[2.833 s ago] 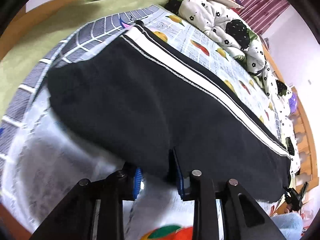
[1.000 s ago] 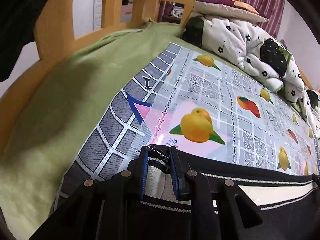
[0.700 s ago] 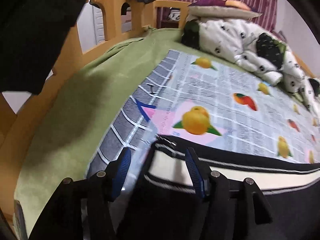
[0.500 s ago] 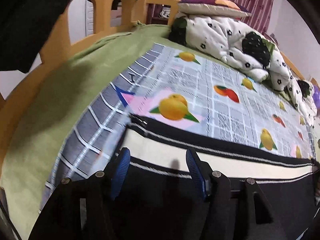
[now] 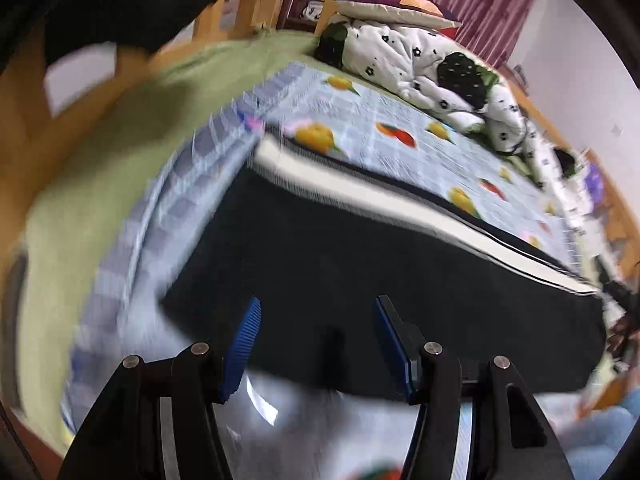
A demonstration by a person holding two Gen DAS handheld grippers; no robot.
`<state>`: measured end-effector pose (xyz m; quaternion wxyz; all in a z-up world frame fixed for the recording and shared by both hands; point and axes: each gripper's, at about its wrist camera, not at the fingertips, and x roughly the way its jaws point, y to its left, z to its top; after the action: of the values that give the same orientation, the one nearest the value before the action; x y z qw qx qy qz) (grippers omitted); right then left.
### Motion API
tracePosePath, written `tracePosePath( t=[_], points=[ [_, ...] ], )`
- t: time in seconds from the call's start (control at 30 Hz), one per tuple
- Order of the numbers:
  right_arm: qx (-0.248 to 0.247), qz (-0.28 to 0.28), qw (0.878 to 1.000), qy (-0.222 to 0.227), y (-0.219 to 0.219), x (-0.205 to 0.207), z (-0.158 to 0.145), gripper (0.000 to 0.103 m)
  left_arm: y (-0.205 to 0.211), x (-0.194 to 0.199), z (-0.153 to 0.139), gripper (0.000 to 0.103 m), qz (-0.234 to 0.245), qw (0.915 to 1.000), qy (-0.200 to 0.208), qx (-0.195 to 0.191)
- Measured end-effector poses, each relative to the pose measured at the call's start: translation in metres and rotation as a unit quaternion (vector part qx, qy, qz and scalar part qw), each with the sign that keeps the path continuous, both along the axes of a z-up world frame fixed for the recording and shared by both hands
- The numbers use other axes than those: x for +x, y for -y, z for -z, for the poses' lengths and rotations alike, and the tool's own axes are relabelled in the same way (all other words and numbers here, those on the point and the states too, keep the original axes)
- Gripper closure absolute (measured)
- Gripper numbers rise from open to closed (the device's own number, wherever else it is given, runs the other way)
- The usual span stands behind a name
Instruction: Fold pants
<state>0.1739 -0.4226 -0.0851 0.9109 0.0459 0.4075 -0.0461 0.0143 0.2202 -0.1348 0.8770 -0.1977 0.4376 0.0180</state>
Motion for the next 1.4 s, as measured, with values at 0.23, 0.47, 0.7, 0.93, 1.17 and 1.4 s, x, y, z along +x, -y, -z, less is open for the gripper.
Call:
tracePosePath(
  t=[0.23,0.47,0.7,0.93,1.17,1.4],
  points=[
    [0.014,-0.02,1.0,-0.004,-0.024,-0.076,-0.036,0.052,-0.028,-0.036,0.049,0.048,-0.046,0.9905,0.026,-0.127],
    [-0.013,0.002,1.0,0.017,-0.042,-0.125,-0.081,0.052,-0.067,-0.004,0.062,0.054,-0.116,0.9771,0.04,-0.174],
    [0.074,-0.013,0.995,0.06,-0.066,-0.151,-0.057,0.051,-0.079,0.014,0.055,0.088,-0.136,0.9764,0.017,-0.167],
    [0.118,-0.012,0.993,0.027,-0.06,-0.125,0.007,0.052,0.0,0.053,-0.066,0.09,-0.007,0.9984,0.019,0.052],
    [0.079,0.013,0.996,0.048,-0.042,-0.125,0.002,0.052,0.16,0.066,-0.143,0.09,0.093,0.9767,0.069,0.181],
    [-0.018,0.076,0.993,0.094,-0.005,-0.167,-0.014,0.051,0.322,0.071,-0.096,0.091,0.19,0.964,0.078,0.169]
  ],
)
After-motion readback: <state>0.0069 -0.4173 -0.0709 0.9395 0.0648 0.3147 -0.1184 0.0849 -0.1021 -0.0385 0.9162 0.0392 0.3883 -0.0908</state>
